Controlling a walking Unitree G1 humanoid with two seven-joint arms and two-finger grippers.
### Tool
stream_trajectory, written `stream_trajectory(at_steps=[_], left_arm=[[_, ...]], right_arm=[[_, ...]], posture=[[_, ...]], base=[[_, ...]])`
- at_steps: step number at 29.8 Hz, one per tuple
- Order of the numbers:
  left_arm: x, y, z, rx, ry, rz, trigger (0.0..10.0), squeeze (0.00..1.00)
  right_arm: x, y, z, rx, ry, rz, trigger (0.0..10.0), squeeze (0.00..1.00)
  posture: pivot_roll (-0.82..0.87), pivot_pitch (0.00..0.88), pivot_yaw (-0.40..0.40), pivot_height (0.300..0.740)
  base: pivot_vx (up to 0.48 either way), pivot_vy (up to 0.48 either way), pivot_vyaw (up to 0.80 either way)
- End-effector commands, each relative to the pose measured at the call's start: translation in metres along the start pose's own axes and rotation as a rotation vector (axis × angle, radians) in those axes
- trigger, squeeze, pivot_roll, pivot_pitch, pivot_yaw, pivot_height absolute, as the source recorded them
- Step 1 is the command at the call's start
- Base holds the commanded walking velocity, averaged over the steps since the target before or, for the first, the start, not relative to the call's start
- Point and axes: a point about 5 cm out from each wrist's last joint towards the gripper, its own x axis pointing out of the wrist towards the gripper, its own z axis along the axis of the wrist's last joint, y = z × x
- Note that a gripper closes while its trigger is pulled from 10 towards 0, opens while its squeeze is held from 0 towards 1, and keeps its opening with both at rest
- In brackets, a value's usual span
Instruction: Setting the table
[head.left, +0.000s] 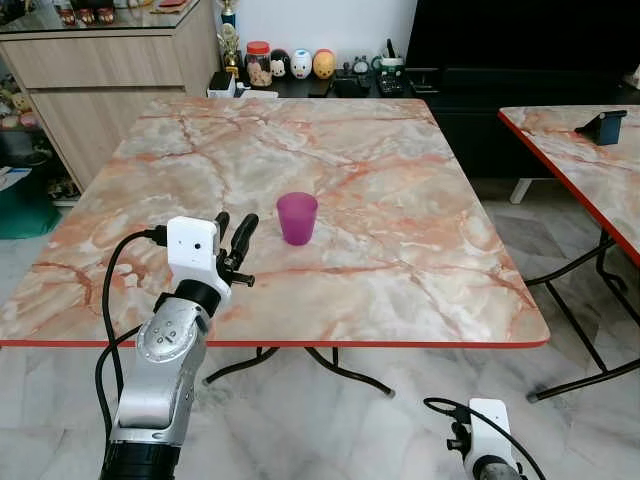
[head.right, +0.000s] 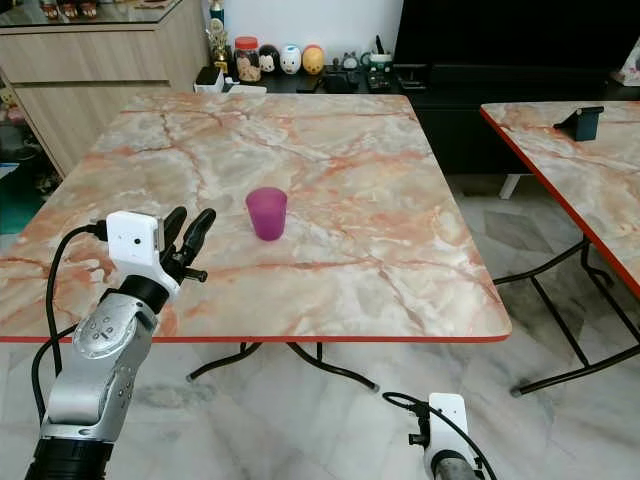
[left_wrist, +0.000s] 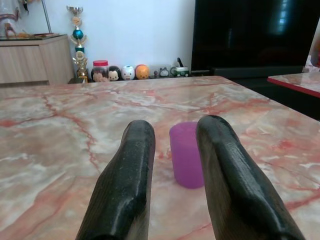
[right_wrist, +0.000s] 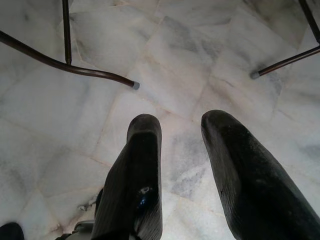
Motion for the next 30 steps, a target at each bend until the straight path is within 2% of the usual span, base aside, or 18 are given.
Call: stream_trajectory(at_steps=[1,6,8,17,30], left_arm=[[-0.0018,-0.003,-0.0017,0.0,0.002,-0.012,10.0,0.0],[-0.0032,-0.0037,-0.0027,-0.002,0.005,-0.014,10.0,0.0],[-0.0043,-0.0028,-0.0031,0.001,0.006,-0.013,10.0,0.0],[-0.0058,-0.0021,-0.0038,0.004,0.007,-0.014,10.0,0.0],[-0.0067,-0.002,-0.0047,0.007,0.009,-0.019,10.0,0.0]], right_arm=[[-0.0012,-0.0012,-0.0024,0.026,-0.003,-0.01,10.0,0.0],[-0.0014,-0.0025,-0.0059,0.0,0.03,-0.022,10.0,0.0],[-0.002,-0.003,-0.0066,0.039,0.02,-0.035,10.0,0.0],[-0.0028,-0.0027,-0.0046,0.06,-0.019,-0.045,10.0,0.0],[-0.003,-0.0015,-0.002,0.028,-0.048,-0.024,10.0,0.0]], posture=[[0.11,0.0,-0.029,0.727],[0.1,0.0,-0.031,0.727],[0.11,0.0,-0.034,0.727],[0.1,0.0,-0.037,0.727],[0.1,0.0,-0.039,0.727]], base=[[0.0,0.0,0.0],[0.0,0.0,0.0],[0.0,0.0,0.0],[0.0,0.0,0.0],[0.0,0.0,0.0]])
